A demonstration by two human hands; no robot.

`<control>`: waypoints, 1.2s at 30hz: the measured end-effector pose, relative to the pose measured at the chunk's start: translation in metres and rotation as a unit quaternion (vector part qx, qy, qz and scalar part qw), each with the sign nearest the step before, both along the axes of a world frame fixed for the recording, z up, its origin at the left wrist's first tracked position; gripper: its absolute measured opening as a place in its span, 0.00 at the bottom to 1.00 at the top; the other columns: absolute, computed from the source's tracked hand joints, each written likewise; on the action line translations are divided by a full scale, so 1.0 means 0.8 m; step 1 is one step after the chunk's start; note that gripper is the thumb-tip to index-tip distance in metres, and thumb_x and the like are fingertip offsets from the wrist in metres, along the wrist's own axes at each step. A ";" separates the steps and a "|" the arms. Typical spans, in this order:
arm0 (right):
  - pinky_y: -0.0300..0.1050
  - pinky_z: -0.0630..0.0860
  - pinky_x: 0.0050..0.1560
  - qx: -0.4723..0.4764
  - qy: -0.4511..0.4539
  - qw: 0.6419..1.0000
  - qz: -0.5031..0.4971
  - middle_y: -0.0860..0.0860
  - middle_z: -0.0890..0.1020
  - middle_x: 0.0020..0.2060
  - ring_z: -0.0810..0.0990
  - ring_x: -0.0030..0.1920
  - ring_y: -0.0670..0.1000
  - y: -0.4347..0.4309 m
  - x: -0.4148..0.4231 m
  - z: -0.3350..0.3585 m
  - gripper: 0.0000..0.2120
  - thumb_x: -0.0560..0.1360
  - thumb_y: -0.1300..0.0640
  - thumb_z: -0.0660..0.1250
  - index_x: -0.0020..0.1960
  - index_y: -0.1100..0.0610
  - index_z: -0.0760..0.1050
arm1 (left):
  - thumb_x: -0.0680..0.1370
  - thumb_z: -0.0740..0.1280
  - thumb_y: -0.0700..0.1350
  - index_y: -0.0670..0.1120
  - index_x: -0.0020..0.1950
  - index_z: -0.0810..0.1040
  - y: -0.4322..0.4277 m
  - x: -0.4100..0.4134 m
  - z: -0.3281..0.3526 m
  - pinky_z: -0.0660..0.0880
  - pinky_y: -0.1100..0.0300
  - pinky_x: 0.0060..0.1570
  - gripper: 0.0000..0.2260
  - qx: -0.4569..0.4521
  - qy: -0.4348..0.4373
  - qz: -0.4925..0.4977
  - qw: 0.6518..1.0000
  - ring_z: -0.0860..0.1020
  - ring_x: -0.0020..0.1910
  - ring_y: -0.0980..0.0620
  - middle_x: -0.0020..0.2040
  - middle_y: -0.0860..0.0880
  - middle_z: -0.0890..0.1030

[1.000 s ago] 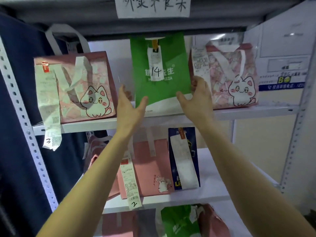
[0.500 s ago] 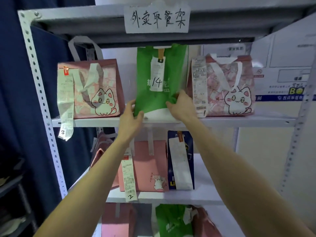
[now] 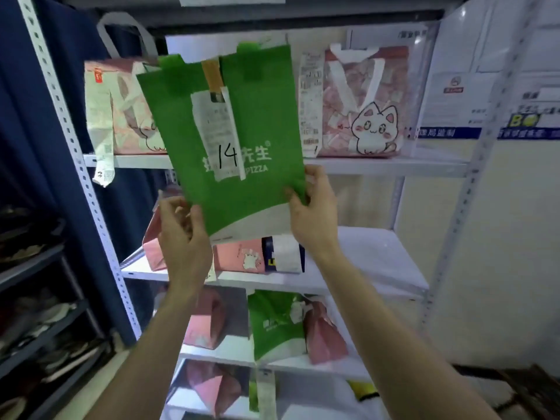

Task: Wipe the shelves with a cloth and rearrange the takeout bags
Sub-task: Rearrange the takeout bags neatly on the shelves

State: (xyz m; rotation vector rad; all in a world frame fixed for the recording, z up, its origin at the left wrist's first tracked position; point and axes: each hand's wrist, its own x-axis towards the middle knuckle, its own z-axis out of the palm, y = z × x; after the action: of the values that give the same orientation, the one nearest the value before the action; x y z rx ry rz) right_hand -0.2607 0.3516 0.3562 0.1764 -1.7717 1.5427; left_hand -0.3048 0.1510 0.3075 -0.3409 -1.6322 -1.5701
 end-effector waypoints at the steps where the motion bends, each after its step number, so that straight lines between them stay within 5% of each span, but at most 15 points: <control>1: 0.31 0.81 0.48 -0.006 0.003 1.000 -0.010 0.40 0.87 0.52 0.86 0.52 0.39 0.009 0.016 -0.024 0.17 0.82 0.68 0.67 0.64 0.50 0.74 | 0.86 0.64 0.49 0.65 0.54 0.70 0.009 0.017 -0.022 0.74 0.74 0.42 0.10 -0.010 -0.007 0.000 1.000 0.82 0.45 0.65 0.48 0.65 0.84; 7: 0.30 0.77 0.49 -0.001 -0.078 0.991 -0.106 0.38 0.85 0.50 0.83 0.52 0.40 0.085 0.072 -0.182 0.14 0.82 0.68 0.64 0.59 0.51 0.78 | 0.88 0.63 0.52 0.59 0.58 0.70 0.086 0.050 -0.158 0.78 0.59 0.40 0.02 -0.121 -0.103 -0.034 0.987 0.82 0.44 0.63 0.47 0.60 0.83; 12: 0.30 0.77 0.44 -0.030 -0.206 0.960 -0.187 0.37 0.85 0.50 0.82 0.51 0.37 0.162 0.068 -0.258 0.18 0.83 0.69 0.61 0.59 0.47 0.78 | 0.88 0.64 0.45 0.55 0.57 0.71 0.173 0.019 -0.214 0.71 0.63 0.30 0.05 -0.207 -0.165 -0.104 0.959 0.79 0.32 0.60 0.40 0.58 0.81; 15: 0.37 0.76 0.43 -0.028 -0.221 0.951 -0.216 0.36 0.85 0.48 0.81 0.49 0.36 0.203 0.050 -0.268 0.19 0.82 0.69 0.60 0.56 0.46 0.78 | 0.88 0.64 0.44 0.57 0.56 0.69 0.216 -0.005 -0.217 0.67 0.67 0.27 0.08 -0.224 -0.156 -0.136 0.952 0.76 0.31 0.58 0.36 0.56 0.79; 20: 0.28 0.74 0.42 -0.013 -0.175 0.949 -0.261 0.36 0.84 0.47 0.81 0.49 0.37 0.254 -0.001 -0.231 0.18 0.81 0.70 0.61 0.53 0.48 0.79 | 0.88 0.63 0.44 0.55 0.56 0.71 0.268 -0.063 -0.185 0.69 0.67 0.30 0.06 -0.207 -0.130 -0.171 0.954 0.77 0.33 0.60 0.39 0.57 0.79; 24: 0.45 0.81 0.51 -0.007 -0.181 0.947 -0.264 0.43 0.85 0.52 0.83 0.52 0.46 0.283 -0.037 -0.219 0.16 0.82 0.69 0.60 0.58 0.49 0.77 | 0.89 0.62 0.47 0.57 0.58 0.70 0.302 -0.111 -0.176 0.71 0.67 0.31 0.04 -0.208 -0.106 -0.194 0.953 0.78 0.36 0.58 0.43 0.56 0.80; 27: 0.55 0.80 0.56 0.023 -0.305 0.925 -0.227 0.51 0.82 0.60 0.80 0.58 0.55 0.302 -0.050 -0.243 0.22 0.81 0.68 0.58 0.70 0.52 0.70 | 0.88 0.64 0.44 0.52 0.64 0.70 0.324 -0.130 -0.208 0.75 0.66 0.42 0.07 -0.256 -0.163 -0.219 0.927 0.80 0.42 0.58 0.51 0.56 0.82; 30: 0.51 0.77 0.49 0.077 -0.423 0.884 -0.183 0.54 0.79 0.59 0.80 0.59 0.59 0.308 -0.044 -0.295 0.21 0.82 0.66 0.63 0.73 0.57 0.65 | 0.86 0.67 0.39 0.51 0.71 0.68 0.325 -0.128 -0.265 0.79 0.54 0.59 0.17 -0.278 -0.271 -0.234 0.891 0.80 0.57 0.52 0.62 0.55 0.79; 33: 0.46 0.72 0.40 0.093 -0.446 0.870 -0.187 0.55 0.81 0.60 0.79 0.53 0.57 0.318 -0.048 -0.312 0.17 0.84 0.61 0.64 0.71 0.57 0.66 | 0.84 0.69 0.39 0.56 0.66 0.67 0.317 -0.138 -0.286 0.80 0.50 0.61 0.18 -0.279 -0.298 -0.241 0.881 0.82 0.61 0.48 0.62 0.55 0.80; 36: 0.51 0.76 0.46 0.107 -0.469 0.859 -0.173 0.57 0.81 0.59 0.80 0.54 0.59 0.332 -0.064 -0.305 0.17 0.84 0.59 0.65 0.71 0.56 0.66 | 0.83 0.72 0.40 0.52 0.67 0.68 0.322 -0.159 -0.284 0.77 0.52 0.63 0.18 -0.288 -0.321 -0.238 0.870 0.81 0.65 0.45 0.68 0.49 0.82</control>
State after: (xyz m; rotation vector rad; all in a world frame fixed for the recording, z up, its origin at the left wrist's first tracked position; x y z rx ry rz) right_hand -0.3120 0.6172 0.1118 -0.8980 -2.5231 1.2156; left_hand -0.4317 0.4087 0.0803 -0.6150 -2.7170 -1.6035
